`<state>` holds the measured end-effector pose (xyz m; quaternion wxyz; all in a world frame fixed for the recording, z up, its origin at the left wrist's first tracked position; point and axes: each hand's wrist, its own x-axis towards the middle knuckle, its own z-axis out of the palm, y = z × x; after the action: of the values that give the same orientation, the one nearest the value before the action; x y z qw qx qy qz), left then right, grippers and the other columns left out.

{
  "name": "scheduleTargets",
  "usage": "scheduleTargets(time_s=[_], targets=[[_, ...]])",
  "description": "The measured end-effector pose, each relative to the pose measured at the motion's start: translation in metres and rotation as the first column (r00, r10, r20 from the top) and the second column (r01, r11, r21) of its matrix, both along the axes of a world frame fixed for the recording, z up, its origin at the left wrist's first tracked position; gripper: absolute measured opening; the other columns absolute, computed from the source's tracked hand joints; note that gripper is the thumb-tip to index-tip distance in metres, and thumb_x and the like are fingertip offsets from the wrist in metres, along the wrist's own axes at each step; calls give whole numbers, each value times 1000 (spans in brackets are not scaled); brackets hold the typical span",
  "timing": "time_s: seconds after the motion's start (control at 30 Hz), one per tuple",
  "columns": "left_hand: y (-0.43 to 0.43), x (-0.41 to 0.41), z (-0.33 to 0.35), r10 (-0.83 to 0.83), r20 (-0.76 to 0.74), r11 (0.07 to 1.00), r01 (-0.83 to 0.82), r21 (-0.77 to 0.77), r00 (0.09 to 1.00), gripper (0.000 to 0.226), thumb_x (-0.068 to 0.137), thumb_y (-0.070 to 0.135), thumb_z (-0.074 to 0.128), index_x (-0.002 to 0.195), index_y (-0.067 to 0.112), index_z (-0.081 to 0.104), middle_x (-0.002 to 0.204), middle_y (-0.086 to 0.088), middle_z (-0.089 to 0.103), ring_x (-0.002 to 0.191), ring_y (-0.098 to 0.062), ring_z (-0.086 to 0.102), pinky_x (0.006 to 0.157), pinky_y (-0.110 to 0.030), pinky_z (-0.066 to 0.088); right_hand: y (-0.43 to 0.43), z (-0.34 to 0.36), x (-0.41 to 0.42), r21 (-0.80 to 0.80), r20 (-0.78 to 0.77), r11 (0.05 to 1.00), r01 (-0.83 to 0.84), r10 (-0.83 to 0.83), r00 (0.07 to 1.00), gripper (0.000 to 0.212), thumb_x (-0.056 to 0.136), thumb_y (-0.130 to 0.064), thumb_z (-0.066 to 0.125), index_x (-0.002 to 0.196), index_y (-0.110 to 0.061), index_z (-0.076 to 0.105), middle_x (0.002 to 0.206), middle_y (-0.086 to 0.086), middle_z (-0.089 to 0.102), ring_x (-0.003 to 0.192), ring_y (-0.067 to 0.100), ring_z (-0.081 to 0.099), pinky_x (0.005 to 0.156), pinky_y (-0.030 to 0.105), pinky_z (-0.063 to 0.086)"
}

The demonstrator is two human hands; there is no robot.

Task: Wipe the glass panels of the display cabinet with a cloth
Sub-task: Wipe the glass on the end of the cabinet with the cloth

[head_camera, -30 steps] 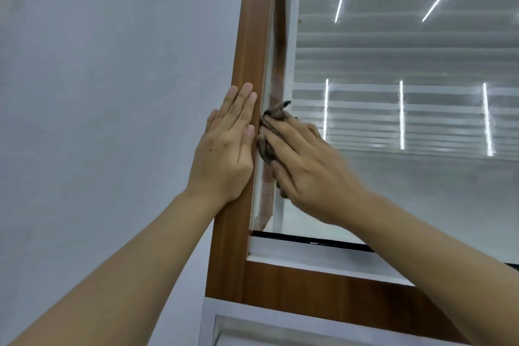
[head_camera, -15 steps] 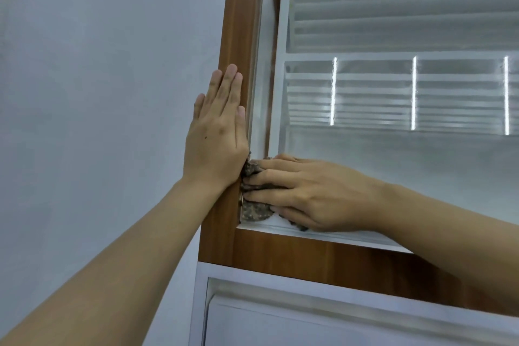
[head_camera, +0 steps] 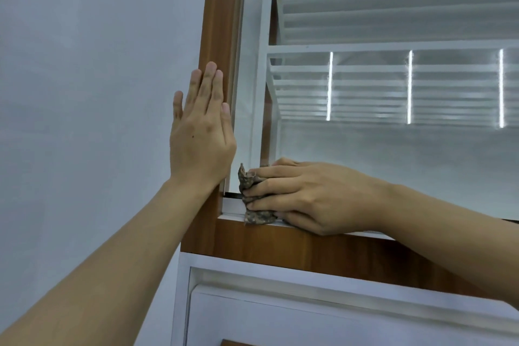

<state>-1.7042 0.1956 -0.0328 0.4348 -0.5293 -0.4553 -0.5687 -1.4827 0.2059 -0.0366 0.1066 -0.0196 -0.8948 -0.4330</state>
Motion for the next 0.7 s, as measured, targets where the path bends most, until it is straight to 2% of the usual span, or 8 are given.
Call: scheduleTargets(time_s=[0.13, 0.23, 0.37, 0.6, 0.7], targets=[[-3, 22, -1, 39, 64, 999, -40, 11, 997, 57, 105, 28, 20, 159, 10, 21, 168, -5, 15, 157, -21, 8, 126, -37, 0, 1, 1, 13, -4, -9, 1000, -9, 9, 1000, 36, 106, -23, 47, 140, -16, 58, 147, 1, 53, 147, 20, 35, 120, 38, 28], [-1, 50, -3, 68, -64, 996, -64, 65, 996, 56, 106, 27, 21, 159, 8, 24, 167, -7, 20, 156, -23, 15, 127, -41, 3, 0, 1, 29, -5, -16, 1000, -28, 28, 999, 35, 105, -24, 49, 137, -14, 61, 145, 2, 55, 144, 21, 40, 119, 37, 31], [12, 84, 1, -74, -198, 997, 73, -13, 977, 56, 106, 26, 21, 160, 9, 19, 168, -6, 15, 157, -22, 9, 128, -39, 2, 0, 0, 65, -41, -37, 999, -33, 32, 999, 33, 104, -20, 55, 134, -11, 63, 142, 5, 58, 142, 23, 43, 117, 39, 34], [17, 104, -3, -96, -132, 995, 93, -26, 987, 58, 105, 32, 18, 161, 15, 16, 169, -2, 9, 157, -23, 2, 126, -38, -3, -4, 0, 141, -25, -66, 1000, 6, -8, 998, 34, 102, -22, 60, 133, -8, 64, 143, 8, 57, 146, 25, 39, 117, 40, 34], [14, 120, -5, -126, -47, 991, 125, -39, 991, 58, 105, 31, 19, 161, 15, 14, 170, 0, 7, 157, -22, 0, 126, -42, -4, -4, 0, 156, -29, -78, 999, -16, 13, 997, 33, 101, -21, 61, 131, -7, 65, 141, 9, 59, 144, 26, 42, 115, 41, 36]])
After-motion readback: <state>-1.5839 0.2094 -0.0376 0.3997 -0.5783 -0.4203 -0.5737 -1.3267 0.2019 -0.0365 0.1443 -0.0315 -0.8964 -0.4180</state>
